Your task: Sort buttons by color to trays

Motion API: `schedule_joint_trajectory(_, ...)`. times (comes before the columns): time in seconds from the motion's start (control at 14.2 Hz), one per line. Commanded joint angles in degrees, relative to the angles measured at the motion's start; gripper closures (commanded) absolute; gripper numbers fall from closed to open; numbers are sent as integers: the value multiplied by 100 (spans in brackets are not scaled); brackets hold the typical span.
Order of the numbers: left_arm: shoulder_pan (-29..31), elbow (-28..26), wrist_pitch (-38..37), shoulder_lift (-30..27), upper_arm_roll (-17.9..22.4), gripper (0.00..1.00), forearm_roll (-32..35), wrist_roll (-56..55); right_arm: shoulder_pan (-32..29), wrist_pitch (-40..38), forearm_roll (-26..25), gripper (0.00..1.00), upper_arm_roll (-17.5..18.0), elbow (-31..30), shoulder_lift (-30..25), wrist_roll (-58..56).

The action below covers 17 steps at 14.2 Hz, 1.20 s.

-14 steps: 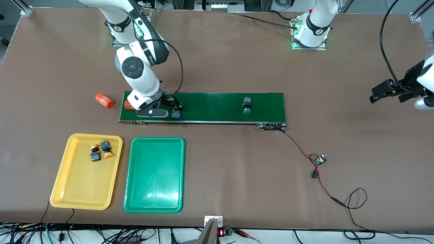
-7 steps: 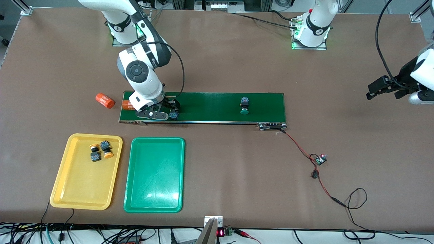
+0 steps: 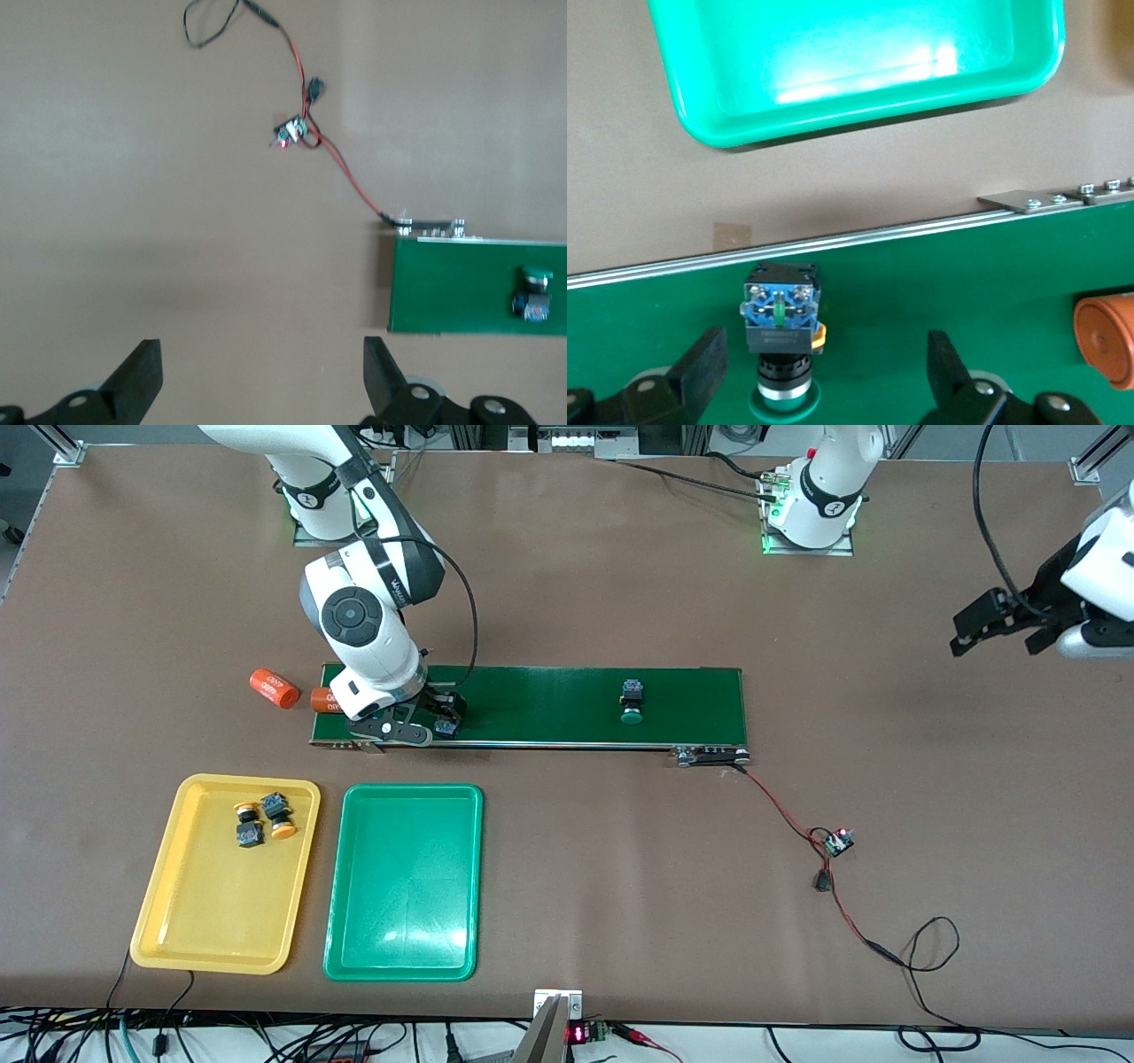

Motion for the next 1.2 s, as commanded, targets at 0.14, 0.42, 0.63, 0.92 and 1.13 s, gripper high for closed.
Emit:
schedule_joint_trajectory(0.14,307,245,-354,16,-34,0,-153,1,262,-118,-711,0,-79,242,229,142)
schedule_joint_trajectory(0.42,210,227,-1,34,-131,0,-171,44,280,-118,-730,0,-87,268,282,133)
schedule_joint_trajectory(0.63,210,341,78,183,-219,0,-171,53,280,-118,-870,0,-140,268,282,133)
schedule_joint_trajectory(0.92,192,667,70,429,-342,0,-179,44,254,-118,-888,0,-184,268,317,2)
schedule_joint_trajectory(1.13,201,667,70,429,-404,0,-188,1,228,-109,-888,0,-184,268,352,10)
